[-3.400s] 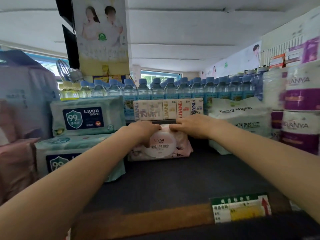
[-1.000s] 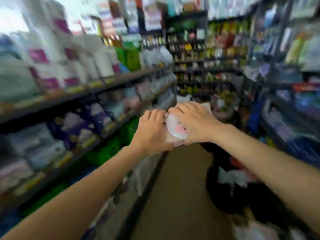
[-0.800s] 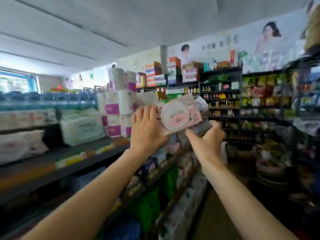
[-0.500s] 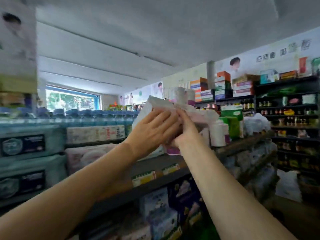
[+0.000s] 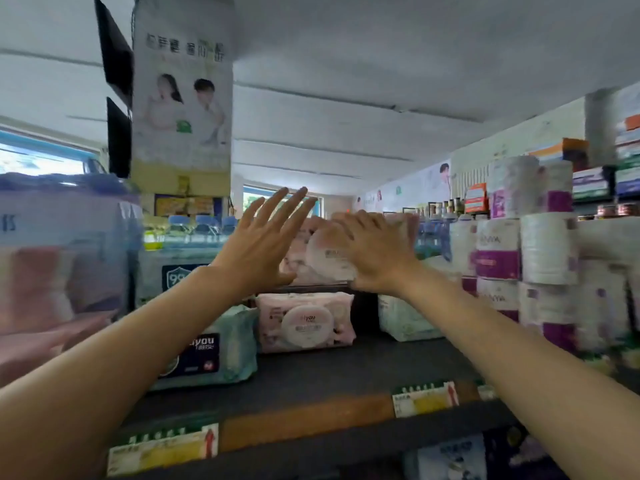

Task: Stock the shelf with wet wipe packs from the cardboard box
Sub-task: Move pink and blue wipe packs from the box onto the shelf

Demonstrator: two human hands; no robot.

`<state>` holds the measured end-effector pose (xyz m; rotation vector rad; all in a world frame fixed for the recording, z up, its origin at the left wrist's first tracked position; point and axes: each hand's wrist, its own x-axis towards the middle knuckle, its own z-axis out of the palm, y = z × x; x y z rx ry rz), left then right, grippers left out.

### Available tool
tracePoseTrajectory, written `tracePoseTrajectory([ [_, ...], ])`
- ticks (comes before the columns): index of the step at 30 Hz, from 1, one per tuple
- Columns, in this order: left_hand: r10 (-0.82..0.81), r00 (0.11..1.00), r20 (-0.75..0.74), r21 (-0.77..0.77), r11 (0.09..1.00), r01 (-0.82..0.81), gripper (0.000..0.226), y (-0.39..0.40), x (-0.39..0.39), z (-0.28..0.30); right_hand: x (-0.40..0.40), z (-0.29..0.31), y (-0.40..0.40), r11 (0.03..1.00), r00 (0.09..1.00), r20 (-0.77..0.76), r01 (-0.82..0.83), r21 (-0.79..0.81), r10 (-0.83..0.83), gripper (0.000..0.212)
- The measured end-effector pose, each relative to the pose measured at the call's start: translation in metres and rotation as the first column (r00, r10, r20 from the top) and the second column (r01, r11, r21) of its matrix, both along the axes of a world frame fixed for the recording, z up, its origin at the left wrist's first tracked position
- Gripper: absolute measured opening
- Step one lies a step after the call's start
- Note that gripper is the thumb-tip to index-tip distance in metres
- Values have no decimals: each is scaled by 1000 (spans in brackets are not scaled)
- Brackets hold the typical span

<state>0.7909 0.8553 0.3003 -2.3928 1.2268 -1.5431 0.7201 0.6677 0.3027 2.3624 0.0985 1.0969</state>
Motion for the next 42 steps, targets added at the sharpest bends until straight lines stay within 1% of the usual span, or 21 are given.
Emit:
tracePoseTrajectory([
  [1, 86, 996, 14, 52, 995, -87, 111, -5, 6, 0, 11, -2, 0, 999, 1000, -12, -23, -37, 22, 95],
  [3, 255, 967, 5, 113, 961, -254, 116, -13, 14, -2, 28, -4, 0, 995, 994, -56, -99, -7, 98, 95],
  [4, 319, 948, -6, 143, 938, -315, 119, -17, 17, -5, 34, -6, -1, 987, 985, -76, -154, 45, 157, 96],
  [6, 376, 927, -8, 181, 912, -369, 120, -23, 25, -11, 41, -6, -4, 952, 958, -110, -240, 191, 264, 106],
  [7, 372, 928, -7, 168, 915, -366, 116, -24, 29, -13, 43, -7, -5, 939, 947, -124, -264, 220, 295, 109],
  [10, 293, 956, -22, 92, 953, -290, 107, -25, 38, -14, 48, -7, -9, 944, 941, -144, -282, 170, 307, 110],
  [12, 327, 945, -19, 111, 940, -323, 107, -30, 41, -15, 57, -9, -15, 948, 946, -119, -284, 142, 301, 108],
  [14, 374, 926, 41, 137, 916, -376, 103, -39, 43, -12, 68, -10, -21, 944, 945, -72, -309, 116, 319, 103],
  [16, 378, 920, 107, 128, 912, -390, 99, -47, 49, -12, 79, -12, -27, 949, 949, -6, -313, 39, 314, 98],
  [20, 338, 917, 213, -1, 938, -346, 101, -55, 68, -10, 96, -14, -35, 957, 923, 256, -269, -106, 288, 103],
  [23, 354, 904, 239, -42, 934, -355, 98, -64, 82, -14, 114, -16, -39, 957, 917, 279, -256, -139, 286, 104],
  [26, 412, 885, 216, -15, 908, -419, 101, -70, 100, -18, 136, -24, -44, 961, 923, 269, -256, -101, 274, 95],
  [28, 434, 885, 168, 39, 894, -446, 103, -73, 107, -23, 154, -35, -49, 964, 938, 222, -258, -63, 266, 94],
  [29, 443, 885, 143, 80, 886, -457, 101, -76, 107, -27, 160, -42, -51, 970, 956, 166, -237, -51, 243, 97],
  [31, 460, 887, 32, 194, 868, -457, 91, -82, 107, -34, 162, -47, -54, 984, 984, -10, -177, -39, 176, 105],
  [32, 476, 880, -7, 246, 854, -459, 85, -83, 107, -36, 159, -43, -54, 985, 981, -102, -169, -25, 166, 105],
  [34, 492, 869, -51, 282, 842, -460, 79, -84, 105, -29, 148, -27, -51, 990, 944, -298, -140, 28, 142, 102],
  [35, 507, 858, -82, 300, 833, -464, 79, -84, 99, -24, 141, -19, -47, 990, 927, -349, -127, 56, 138, 100],
  [38, 570, 806, -160, 362, 794, -489, 89, -85, 83, -14, 123, -13, -39, 994, 921, -381, -53, 93, 85, 87],
  [39, 568, 805, -170, 360, 796, -486, 89, -86, 77, -14, 116, -15, -38, 995, 924, -378, -20, 99, 56, 84],
  [42, 459, 876, -148, 300, 865, -403, 78, -83, 52, -16, 76, -19, -42, 983, 930, -366, 97, 157, -33, 79],
])
